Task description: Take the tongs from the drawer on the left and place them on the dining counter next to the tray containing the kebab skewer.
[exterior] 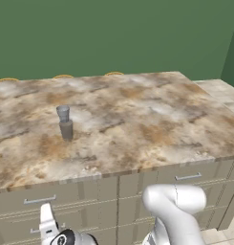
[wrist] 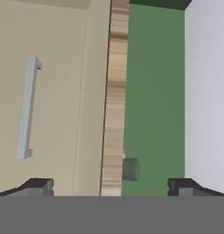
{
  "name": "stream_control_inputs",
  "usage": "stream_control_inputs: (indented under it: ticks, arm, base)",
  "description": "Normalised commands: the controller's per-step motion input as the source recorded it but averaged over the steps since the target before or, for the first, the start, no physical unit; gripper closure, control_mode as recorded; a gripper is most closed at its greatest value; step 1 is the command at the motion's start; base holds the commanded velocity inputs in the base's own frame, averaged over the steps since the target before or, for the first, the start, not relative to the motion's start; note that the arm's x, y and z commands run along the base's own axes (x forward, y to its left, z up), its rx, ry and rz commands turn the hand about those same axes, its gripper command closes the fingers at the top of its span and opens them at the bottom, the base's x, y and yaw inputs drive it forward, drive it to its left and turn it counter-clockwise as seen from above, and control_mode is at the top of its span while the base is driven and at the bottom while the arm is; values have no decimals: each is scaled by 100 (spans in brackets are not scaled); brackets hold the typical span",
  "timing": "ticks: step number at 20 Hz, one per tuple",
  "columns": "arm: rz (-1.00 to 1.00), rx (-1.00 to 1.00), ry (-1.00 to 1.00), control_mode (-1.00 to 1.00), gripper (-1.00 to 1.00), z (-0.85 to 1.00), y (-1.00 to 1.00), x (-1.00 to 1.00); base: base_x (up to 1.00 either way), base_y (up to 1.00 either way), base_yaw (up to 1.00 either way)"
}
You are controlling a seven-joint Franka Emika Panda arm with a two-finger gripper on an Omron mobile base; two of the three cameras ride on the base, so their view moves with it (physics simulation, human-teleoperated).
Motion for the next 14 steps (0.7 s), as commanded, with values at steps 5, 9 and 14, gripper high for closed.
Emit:
stream_control_inputs:
  ticks: [5,9,14]
  arm:
    - [0,-3,0,-100,-100,-13,14,21]
    - [0,-3,0,-100,-100,-12,14,36]
    - [0,-3,0,-100,-100,-21,6,39]
  base:
    - [0,0,0]
    - [0,0,0]
    - [0,0,0]
